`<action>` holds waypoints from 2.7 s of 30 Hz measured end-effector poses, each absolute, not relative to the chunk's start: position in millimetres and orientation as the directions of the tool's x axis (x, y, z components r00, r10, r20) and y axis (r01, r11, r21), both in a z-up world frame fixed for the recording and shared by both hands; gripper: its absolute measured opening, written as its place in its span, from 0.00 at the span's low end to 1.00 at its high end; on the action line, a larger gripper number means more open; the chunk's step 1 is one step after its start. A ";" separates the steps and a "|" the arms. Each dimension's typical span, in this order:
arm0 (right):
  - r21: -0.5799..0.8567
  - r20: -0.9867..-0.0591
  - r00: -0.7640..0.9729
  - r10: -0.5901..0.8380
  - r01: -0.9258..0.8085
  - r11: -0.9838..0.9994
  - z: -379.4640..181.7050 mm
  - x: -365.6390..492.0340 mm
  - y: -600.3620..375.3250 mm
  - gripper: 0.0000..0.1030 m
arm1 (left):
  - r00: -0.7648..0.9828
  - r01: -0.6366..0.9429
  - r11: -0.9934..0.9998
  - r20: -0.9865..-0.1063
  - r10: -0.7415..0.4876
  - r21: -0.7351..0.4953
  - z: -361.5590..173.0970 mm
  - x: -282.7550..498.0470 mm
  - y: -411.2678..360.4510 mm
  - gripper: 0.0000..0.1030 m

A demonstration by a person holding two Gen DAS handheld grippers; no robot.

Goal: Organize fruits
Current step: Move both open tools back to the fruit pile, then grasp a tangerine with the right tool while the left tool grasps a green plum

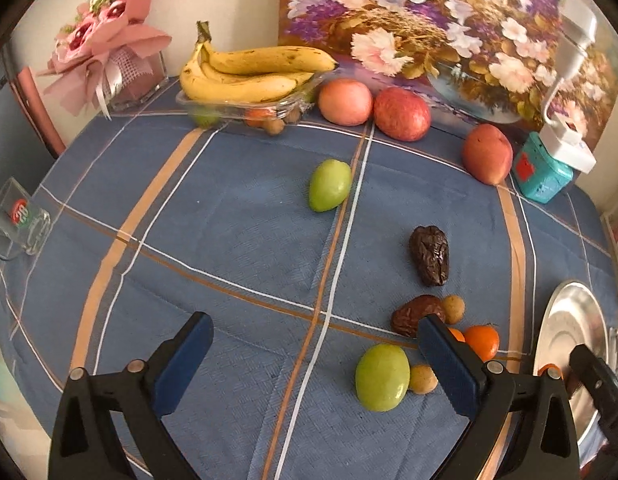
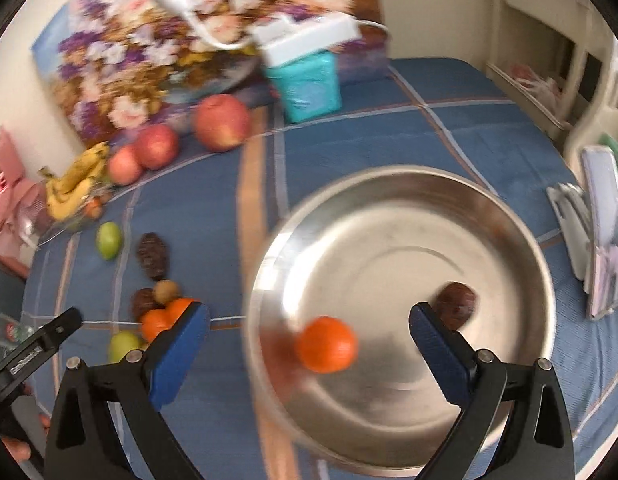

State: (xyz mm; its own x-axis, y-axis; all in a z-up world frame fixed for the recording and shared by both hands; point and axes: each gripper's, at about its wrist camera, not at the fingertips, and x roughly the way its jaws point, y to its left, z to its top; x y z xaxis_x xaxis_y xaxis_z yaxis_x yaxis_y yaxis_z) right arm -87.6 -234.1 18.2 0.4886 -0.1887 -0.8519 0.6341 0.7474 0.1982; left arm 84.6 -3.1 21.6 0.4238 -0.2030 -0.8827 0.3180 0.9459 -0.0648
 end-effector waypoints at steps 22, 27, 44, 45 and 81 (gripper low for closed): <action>0.177 -0.851 0.513 -0.110 0.478 0.860 13.1 -17.4 -171.2 0.73 | 0.288 0.246 0.919 -0.882 -0.372 -0.307 -0.1 98.5 4.2 0.99; 0.181 -0.861 0.499 -0.097 0.479 0.859 4.5 -12.3 -170.7 0.69 | 0.236 0.253 0.904 -0.884 -0.404 -0.345 -11.7 95.1 -4.8 0.97; 0.263 -0.886 0.464 0.009 0.487 0.833 -31.5 -6.8 -178.5 0.47 | 0.093 0.179 0.867 -0.869 -0.486 -0.466 -41.3 91.1 -10.9 0.71; 0.265 -0.885 0.465 0.011 0.485 0.834 -31.4 -7.5 -177.9 0.46 | 0.095 0.180 0.871 -0.873 -0.479 -0.458 -41.1 90.7 -10.8 0.67; 0.339 -0.864 0.500 0.064 0.483 0.807 -28.1 -8.2 -182.8 0.33 | 0.222 0.120 0.930 -0.904 -0.366 -0.347 -31.1 98.9 9.7 0.41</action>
